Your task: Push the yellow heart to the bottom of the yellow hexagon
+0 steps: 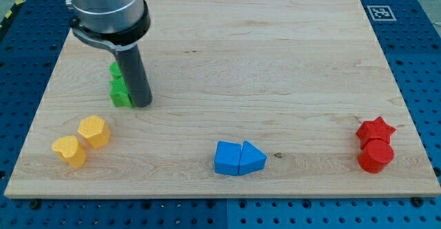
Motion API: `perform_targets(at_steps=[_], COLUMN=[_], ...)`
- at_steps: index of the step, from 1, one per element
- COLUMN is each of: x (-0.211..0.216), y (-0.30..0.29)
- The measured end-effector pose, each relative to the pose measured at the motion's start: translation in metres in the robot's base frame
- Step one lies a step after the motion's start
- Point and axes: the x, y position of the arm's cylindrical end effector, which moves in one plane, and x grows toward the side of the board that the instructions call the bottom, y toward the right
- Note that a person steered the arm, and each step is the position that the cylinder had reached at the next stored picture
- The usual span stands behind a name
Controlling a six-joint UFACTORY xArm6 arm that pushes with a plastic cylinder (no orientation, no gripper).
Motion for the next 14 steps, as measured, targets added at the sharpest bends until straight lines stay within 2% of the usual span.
perform_targets(at_steps=[2, 4, 6, 10, 11, 12, 14], x=[0.003, 0.084, 0.132, 0.138, 0.128, 0.103, 0.102], y=[-0.012, -0.011, -0.017, -0.100, -0.151, -0.160, -0.142])
